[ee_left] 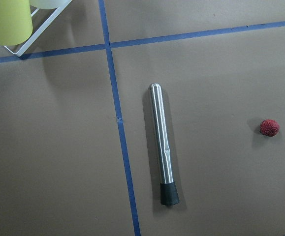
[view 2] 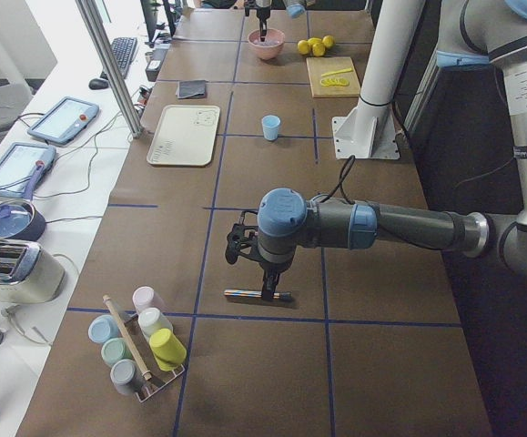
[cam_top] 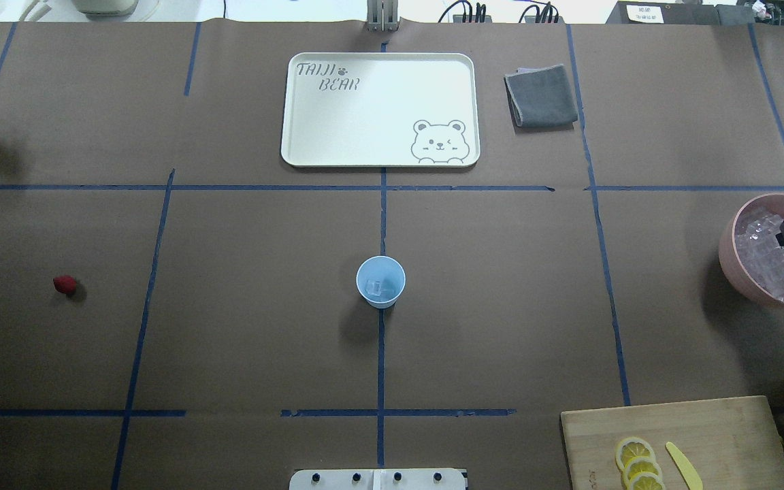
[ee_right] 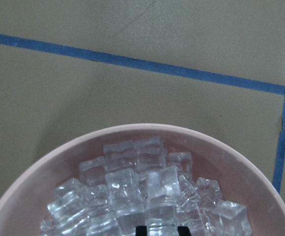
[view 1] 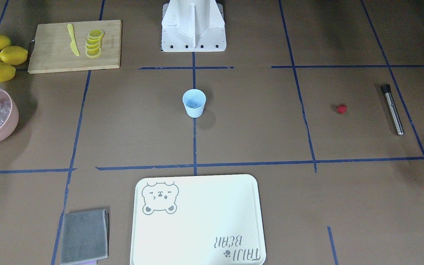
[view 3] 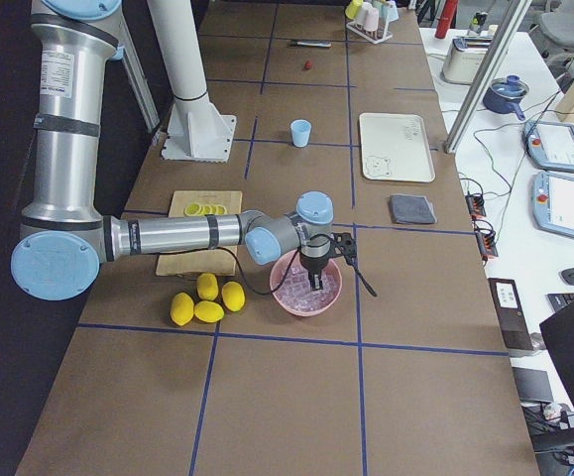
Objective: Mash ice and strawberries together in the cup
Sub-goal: 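Lower the right gripper into the bowl and grasp a third ice cube, then carry the ice cube with the right gripper over the blue cup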
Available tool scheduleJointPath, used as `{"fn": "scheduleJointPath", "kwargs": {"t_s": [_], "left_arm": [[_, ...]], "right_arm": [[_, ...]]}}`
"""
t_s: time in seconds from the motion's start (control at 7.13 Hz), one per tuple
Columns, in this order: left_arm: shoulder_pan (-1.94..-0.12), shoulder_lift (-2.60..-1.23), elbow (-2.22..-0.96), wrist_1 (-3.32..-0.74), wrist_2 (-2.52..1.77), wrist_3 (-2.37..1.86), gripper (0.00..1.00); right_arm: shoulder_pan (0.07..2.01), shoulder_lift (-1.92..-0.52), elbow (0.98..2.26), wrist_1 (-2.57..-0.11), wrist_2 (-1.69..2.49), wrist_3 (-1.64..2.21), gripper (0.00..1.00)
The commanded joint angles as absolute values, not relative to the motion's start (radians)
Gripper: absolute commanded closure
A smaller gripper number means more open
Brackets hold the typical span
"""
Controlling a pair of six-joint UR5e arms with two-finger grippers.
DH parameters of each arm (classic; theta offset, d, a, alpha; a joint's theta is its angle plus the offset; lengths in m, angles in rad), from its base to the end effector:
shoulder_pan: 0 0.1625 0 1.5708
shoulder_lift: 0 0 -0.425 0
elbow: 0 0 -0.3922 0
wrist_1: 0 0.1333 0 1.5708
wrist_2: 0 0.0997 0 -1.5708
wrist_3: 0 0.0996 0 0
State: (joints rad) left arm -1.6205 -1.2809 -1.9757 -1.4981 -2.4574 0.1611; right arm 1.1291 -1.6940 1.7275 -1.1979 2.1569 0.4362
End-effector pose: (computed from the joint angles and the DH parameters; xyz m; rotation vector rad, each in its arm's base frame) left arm -0.0745 -0.3671 0.5834 0.1326 0.8780 0.1227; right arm -0.1277 -0.4530 0.6079 0.1116 -0.6909 -0.1244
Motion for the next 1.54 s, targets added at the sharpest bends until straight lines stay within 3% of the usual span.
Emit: {"fn": "scheduleJointPath", "kwargs": {"t_s": [0.0,0.28,0.42,0.84,1.12,1.4], "left_arm": [[-1.618,-1.281,-1.976,-1.499,-2.457,0.161,0.00],[-1.618,-1.281,-1.976,-1.499,-2.457,0.161,0.00],[-1.621,-1.281,-1.977,-1.500,-2.457,0.161,0.00],[-1.621,-1.281,-1.976,-1.499,-2.456,0.161,0.00],[-1.621,-1.282,-1.983,-1.497,-2.456,0.160,0.00],[-1.621,-1.282,-1.983,-1.496,-2.456,0.160,0.00]], "right_arm": [[1.129,-1.692,1.741,-1.201,2.158,0.433,0.97],[1.138,-1.671,1.884,-1.343,2.175,0.433,0.97],[1.138,-1.592,1.951,-1.468,2.175,0.436,0.96],[1.054,-1.413,1.982,-1.546,2.177,0.533,1.00],[0.949,-1.148,2.020,-1.886,2.168,0.605,1.00],[0.812,-1.002,2.016,-1.957,2.143,0.800,1.00]]}}
